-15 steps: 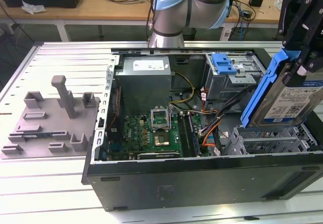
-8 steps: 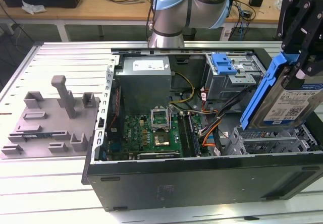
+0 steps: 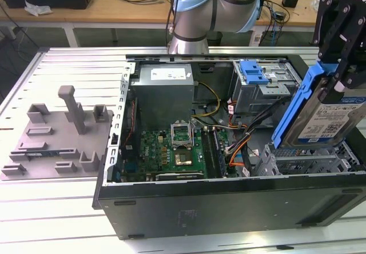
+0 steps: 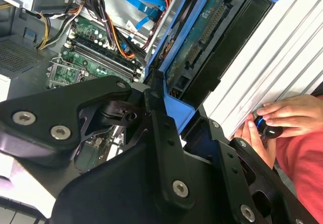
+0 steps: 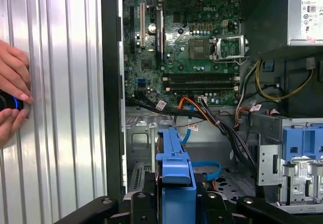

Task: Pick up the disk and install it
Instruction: 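Insert the disk into the insertion slot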

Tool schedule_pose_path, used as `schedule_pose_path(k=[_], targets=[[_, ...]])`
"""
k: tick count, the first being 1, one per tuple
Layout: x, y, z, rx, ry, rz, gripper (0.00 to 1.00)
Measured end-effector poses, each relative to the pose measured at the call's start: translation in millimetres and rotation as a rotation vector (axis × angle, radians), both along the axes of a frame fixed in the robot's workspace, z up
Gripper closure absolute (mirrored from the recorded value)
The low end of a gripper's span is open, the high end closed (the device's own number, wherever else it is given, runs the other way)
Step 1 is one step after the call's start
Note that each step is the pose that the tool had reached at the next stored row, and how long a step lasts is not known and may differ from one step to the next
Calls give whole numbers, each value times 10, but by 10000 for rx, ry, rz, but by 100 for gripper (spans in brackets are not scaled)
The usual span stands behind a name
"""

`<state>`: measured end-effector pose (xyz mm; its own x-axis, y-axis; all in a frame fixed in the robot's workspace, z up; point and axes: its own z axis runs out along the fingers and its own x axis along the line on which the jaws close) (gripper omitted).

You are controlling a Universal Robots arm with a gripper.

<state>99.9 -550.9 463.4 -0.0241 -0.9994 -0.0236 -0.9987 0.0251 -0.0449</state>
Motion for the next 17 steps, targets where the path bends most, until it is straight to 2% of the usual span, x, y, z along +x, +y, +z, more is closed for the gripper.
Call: schedule_pose_path(k=[17], targets=[[7,-1,-72,-1,0,-9,63]])
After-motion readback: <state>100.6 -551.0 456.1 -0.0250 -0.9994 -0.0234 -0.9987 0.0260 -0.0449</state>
